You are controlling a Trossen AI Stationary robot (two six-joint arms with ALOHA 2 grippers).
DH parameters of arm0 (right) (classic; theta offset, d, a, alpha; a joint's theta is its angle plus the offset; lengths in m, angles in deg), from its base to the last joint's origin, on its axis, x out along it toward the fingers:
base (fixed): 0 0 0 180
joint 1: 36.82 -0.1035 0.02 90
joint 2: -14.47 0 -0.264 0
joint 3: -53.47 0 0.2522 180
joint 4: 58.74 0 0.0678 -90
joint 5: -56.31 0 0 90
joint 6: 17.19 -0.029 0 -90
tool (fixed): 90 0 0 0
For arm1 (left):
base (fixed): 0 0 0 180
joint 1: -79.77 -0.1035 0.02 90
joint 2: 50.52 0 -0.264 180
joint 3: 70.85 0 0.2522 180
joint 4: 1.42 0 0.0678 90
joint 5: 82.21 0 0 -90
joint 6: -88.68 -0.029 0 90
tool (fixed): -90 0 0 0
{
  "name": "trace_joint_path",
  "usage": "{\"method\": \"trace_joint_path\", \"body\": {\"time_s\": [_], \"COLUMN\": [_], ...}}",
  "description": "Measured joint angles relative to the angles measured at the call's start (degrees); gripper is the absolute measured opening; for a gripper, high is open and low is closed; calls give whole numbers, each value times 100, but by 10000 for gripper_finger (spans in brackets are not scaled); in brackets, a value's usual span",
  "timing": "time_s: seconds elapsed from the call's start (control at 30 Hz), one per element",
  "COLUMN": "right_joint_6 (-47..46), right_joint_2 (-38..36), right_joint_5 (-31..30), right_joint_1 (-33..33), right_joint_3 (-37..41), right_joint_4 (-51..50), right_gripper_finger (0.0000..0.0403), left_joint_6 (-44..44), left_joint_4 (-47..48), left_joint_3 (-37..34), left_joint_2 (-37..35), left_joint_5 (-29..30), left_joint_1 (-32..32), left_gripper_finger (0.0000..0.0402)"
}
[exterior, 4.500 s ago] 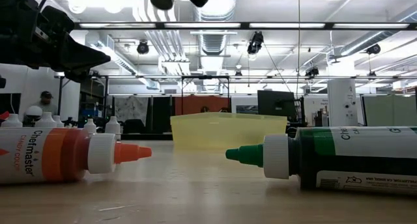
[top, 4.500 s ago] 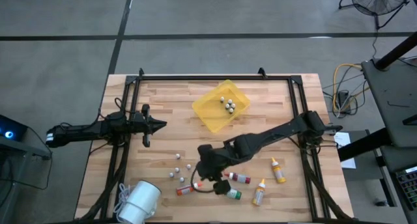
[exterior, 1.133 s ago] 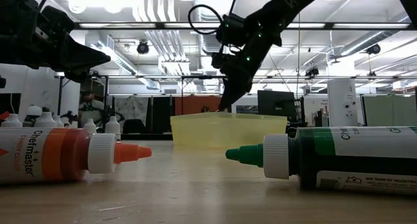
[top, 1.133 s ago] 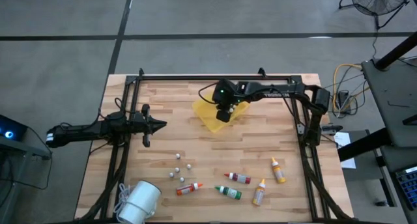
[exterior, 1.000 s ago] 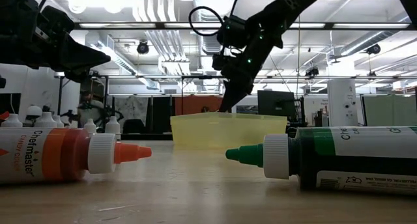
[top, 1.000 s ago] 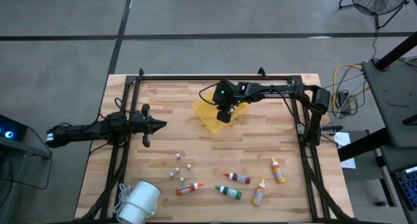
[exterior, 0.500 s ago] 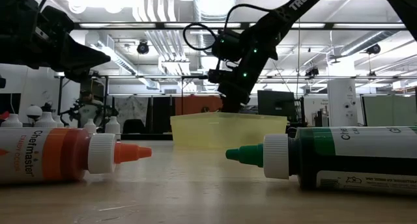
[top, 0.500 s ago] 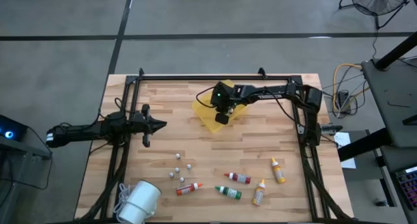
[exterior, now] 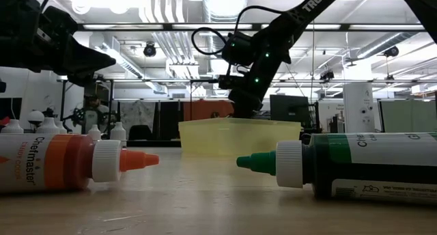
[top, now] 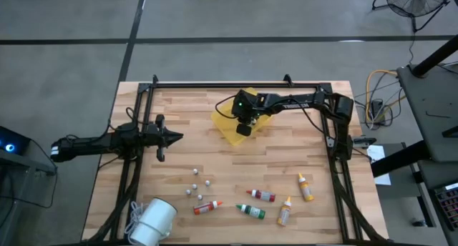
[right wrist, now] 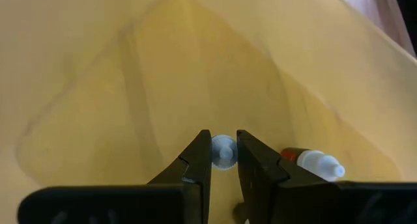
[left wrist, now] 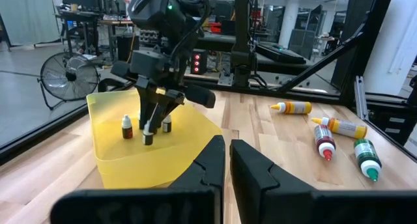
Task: Pick & Place food coloring
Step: Put the small black food coloring bottle into the yellow bin
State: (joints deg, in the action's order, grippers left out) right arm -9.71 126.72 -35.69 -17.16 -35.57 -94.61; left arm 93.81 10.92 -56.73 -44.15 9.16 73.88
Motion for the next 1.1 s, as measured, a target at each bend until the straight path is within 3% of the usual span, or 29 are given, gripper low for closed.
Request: {"method": "trace_joint_path", "body": {"time_s": [0.7,1.1], "right_joint_6": [-148,-194], "right_joint_2": [35,35], "right_joint_5": [28,33], "right_joint_1": [11,11], "right_joint_3": [63,63], "right_joint_4": [149,146], "right_gripper_finger": [49,84], "left_joint_6": [0,0], "left_joint_4": [1,0], "left_joint_3": [0,0], "left_joint_2": [-2,-2], "left_joint_5": [0,0], "left_joint_1": [2,7], "left_gripper_finger": [0,0]}}
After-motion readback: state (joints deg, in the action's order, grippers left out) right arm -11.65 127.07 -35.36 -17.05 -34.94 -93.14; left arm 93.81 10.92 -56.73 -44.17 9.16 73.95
